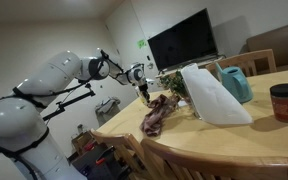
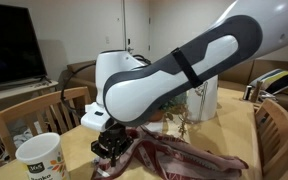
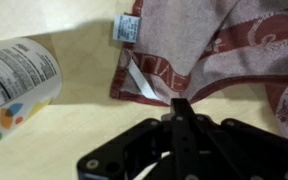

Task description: Pick up the cloth and put it back down neatly

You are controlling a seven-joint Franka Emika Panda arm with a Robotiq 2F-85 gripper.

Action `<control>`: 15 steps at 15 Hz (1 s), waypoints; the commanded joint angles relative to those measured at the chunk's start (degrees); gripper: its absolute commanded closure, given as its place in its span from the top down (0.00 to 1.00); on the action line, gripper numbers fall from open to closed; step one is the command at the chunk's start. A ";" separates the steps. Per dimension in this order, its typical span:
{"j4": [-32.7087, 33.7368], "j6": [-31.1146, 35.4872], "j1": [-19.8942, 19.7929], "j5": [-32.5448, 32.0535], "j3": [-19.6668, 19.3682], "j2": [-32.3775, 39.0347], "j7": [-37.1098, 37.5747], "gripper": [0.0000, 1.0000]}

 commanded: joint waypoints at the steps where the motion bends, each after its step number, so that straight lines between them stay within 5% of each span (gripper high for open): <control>1: 5.30 -3.45 1.77 1.30 -1.26 2.06 -2.12 0.00; 15: 13.32 -4.57 2.34 2.83 -1.87 8.84 -6.53 0.00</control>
